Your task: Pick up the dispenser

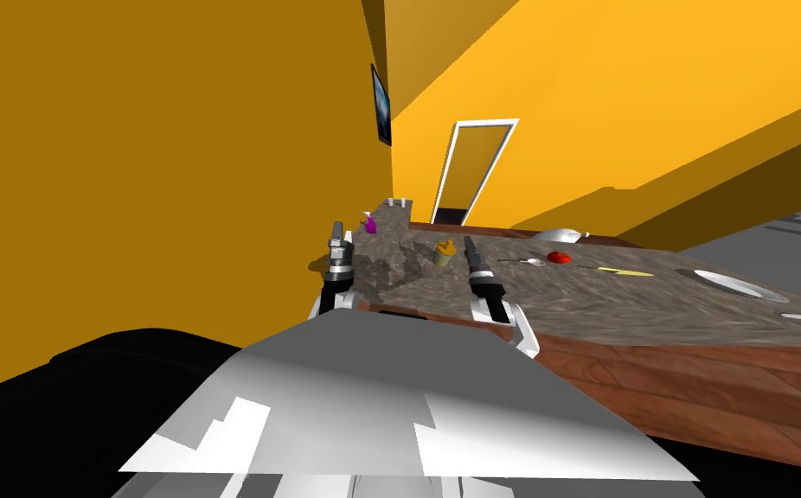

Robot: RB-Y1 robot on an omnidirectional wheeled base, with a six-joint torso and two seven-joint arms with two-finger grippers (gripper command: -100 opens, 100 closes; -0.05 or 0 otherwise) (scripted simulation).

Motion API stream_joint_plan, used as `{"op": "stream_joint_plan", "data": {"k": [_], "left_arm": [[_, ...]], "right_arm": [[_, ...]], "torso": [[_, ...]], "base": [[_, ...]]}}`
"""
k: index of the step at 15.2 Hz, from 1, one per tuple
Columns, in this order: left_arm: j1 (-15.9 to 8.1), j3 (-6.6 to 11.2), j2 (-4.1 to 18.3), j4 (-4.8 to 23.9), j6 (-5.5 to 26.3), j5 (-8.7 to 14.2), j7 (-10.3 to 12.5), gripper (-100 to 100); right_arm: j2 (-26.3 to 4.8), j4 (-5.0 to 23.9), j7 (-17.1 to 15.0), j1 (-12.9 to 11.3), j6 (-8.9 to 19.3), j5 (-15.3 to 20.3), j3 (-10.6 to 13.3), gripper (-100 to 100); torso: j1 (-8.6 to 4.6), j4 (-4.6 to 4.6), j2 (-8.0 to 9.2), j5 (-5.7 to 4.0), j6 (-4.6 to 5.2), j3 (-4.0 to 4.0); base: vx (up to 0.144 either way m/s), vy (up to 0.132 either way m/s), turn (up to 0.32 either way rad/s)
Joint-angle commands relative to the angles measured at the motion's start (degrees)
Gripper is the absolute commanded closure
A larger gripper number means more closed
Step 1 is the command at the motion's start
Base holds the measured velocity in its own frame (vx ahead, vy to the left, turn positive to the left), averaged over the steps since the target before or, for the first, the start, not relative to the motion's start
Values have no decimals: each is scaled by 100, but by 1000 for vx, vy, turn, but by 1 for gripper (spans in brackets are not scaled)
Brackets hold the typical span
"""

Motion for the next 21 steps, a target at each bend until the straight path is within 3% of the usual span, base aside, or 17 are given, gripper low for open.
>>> {"op": "stream_joint_plan", "data": {"k": [1,21], "left_arm": [[0,0,0,0,0,0,0,0],[0,0,0,0,0,0,0,0]], "right_arm": [[-54,30,112,-6,267,114,-35,-100],[-332,776,1310,-585,2417,1485,-303,-100]], "torso": [[0,0,0,0,0,0],[-10,1,5,-2,1,3]], "base": [[30,75,46],[27,66,45]]}}
